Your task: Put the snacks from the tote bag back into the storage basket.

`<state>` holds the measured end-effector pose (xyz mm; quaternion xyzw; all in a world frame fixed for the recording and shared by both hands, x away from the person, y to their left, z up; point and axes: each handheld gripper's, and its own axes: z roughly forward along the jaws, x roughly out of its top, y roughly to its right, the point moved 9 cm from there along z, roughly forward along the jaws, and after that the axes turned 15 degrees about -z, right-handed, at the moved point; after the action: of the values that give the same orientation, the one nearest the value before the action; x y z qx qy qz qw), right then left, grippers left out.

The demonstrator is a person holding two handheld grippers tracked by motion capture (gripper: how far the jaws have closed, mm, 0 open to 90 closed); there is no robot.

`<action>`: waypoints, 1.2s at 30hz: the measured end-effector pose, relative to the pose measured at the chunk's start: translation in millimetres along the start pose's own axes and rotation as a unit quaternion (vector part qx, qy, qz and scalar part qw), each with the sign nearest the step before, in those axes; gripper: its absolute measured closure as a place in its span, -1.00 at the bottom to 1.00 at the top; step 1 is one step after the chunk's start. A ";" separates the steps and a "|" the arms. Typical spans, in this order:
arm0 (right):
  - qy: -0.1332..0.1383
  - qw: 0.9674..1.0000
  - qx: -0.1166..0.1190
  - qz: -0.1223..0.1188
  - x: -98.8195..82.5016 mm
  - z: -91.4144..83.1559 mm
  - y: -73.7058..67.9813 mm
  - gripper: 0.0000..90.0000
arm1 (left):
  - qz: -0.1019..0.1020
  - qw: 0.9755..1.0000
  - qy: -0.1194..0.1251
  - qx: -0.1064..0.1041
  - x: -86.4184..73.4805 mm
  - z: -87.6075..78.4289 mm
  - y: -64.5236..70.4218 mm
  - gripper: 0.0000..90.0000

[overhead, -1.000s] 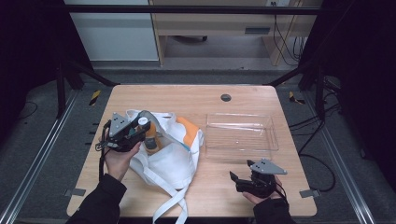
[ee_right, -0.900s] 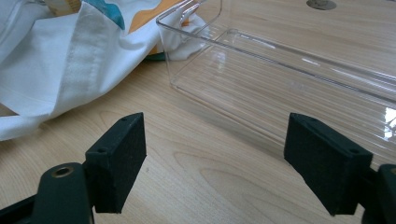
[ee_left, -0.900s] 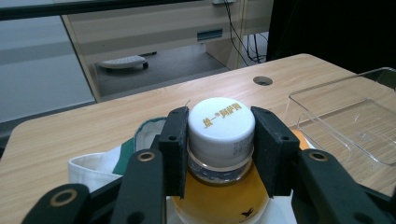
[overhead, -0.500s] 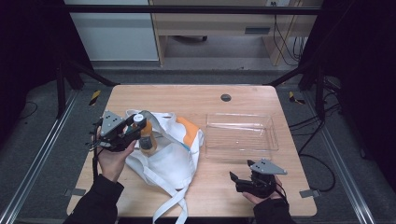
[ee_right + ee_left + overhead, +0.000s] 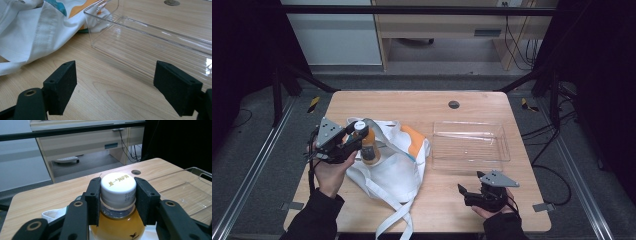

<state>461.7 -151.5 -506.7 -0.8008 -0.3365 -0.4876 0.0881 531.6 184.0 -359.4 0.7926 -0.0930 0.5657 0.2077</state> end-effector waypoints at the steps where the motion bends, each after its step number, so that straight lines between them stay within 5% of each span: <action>1: 0.000 1.000 0.000 0.001 -0.2 0.3 0.1 -0.58 | 0.000 1.000 0.000 -0.001 0.7 -1.0 1.3 0.30; 36: -0.002 1.000 -0.003 -0.002 -1.0 1.0 0.2 -0.59 | 0.020 0.998 0.010 -0.053 30.9 8.5 74.0 0.30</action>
<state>462.2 -151.7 -508.1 -0.8014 -0.3365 -0.4872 0.0846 521.2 116.6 -316.2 0.7729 -0.1362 0.5719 0.2387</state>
